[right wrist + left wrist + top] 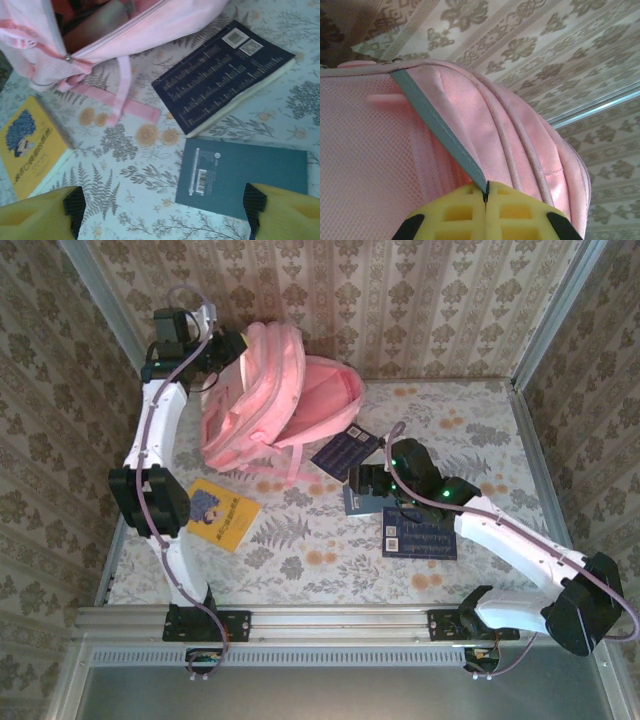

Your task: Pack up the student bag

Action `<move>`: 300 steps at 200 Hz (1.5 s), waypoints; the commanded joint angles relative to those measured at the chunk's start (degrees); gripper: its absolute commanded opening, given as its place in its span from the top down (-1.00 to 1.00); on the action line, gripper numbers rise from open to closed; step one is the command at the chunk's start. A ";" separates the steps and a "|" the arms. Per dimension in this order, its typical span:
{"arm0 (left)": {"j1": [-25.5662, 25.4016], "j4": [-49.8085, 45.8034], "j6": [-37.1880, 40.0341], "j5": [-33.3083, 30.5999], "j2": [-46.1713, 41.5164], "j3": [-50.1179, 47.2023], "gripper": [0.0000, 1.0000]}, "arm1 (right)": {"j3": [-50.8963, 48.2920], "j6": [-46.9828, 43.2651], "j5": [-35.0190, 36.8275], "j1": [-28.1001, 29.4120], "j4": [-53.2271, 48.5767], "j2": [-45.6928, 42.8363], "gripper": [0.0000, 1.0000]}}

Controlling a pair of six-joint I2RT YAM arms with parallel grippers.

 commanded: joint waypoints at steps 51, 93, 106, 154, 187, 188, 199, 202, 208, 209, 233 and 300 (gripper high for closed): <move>-5.78 -5.52 9.96 -7.41 -0.16 -4.63 0.89 | 1.03 -0.24 -0.65 -1.47 -4.68 5.67 -0.69; -7.01 -3.53 5.85 -10.42 -6.60 -13.73 0.21 | 2.30 1.91 -5.45 -6.92 -6.96 10.01 -0.70; -7.78 -2.52 4.60 -12.00 -10.51 -18.43 0.05 | 2.60 2.53 -6.83 -9.02 -7.04 12.23 -0.71; -16.61 9.81 -5.51 -13.07 -23.21 -43.35 -0.20 | 4.13 5.11 -14.16 -16.89 -4.25 21.33 -0.75; -28.30 21.05 -11.09 -13.12 -23.87 -56.09 -0.22 | 5.00 5.30 -18.20 -20.43 -1.83 27.61 -0.77; -28.59 21.45 -11.19 -13.11 -23.81 -56.38 -0.22 | 5.04 5.30 -18.27 -20.46 -1.82 27.77 -0.77; -31.39 24.84 -12.90 -13.68 -22.92 -59.41 -0.22 | 5.22 5.17 -19.35 -21.20 -1.34 29.41 -0.77; -31.97 25.72 -13.20 -13.95 -22.74 -60.12 -0.23 | 5.26 5.09 -19.57 -21.39 -1.15 29.91 -0.77; -32.93 27.19 -13.64 -14.22 -22.32 -61.45 -0.23 | 5.30 4.96 -19.87 -21.69 -0.90 30.62 -0.77; -33.06 27.38 -13.78 -14.36 -22.25 -61.70 -0.23 | 5.28 4.96 -19.98 -21.74 -0.92 30.77 -0.77; -34.57 33.53 -17.11 -15.59 -20.57 -66.89 -0.24 | 5.44 4.15 -22.63 -22.52 -0.08 33.22 -0.77; -34.47 45.15 -22.64 -11.80 -11.27 -69.63 -0.19 | 5.09 5.56 -35.68 -21.67 4.36 36.96 -0.71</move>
